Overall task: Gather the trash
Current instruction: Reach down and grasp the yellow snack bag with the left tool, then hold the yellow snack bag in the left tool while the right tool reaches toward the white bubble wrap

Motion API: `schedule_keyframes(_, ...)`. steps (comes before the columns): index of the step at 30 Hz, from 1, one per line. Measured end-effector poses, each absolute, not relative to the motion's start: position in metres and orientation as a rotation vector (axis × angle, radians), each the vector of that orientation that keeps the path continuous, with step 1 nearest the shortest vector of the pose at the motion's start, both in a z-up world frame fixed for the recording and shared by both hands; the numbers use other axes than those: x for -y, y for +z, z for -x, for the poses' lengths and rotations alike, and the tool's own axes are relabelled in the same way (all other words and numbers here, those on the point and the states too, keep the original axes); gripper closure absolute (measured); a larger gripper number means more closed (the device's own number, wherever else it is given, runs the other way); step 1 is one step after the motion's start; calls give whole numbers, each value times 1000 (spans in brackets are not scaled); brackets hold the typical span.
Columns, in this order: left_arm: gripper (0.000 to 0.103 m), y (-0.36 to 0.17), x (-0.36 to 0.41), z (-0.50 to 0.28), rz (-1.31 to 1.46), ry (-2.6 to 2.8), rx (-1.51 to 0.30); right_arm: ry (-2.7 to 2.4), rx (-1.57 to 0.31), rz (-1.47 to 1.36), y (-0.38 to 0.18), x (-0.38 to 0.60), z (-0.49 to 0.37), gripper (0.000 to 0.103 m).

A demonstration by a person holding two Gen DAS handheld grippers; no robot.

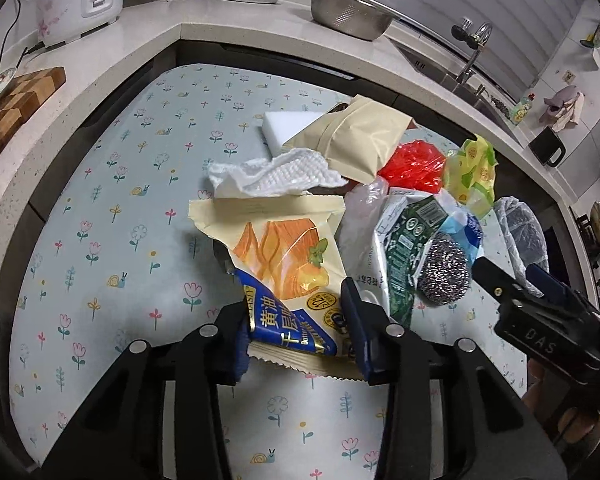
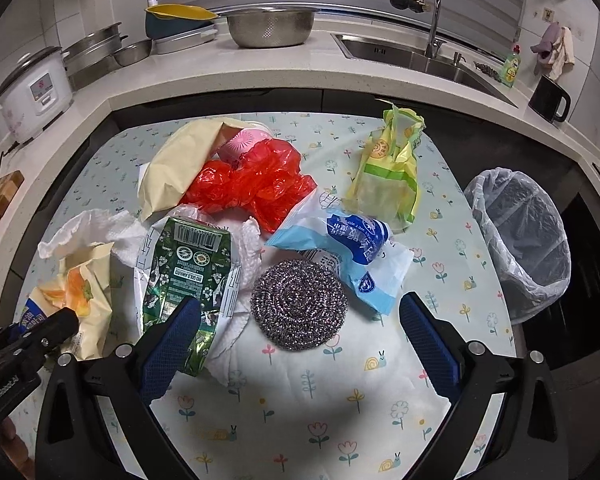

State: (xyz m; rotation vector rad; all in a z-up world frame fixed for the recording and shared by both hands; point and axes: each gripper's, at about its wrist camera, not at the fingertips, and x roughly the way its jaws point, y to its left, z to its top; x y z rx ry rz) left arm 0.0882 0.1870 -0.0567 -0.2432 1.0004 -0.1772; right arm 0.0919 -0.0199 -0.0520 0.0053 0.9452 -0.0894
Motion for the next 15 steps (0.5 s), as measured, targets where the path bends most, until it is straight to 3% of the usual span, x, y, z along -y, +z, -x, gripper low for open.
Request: schedule_keyframes(15, 65, 6, -186, -71, 231, -205, -842, -90, -914, -24, -39, 28, -76, 8)
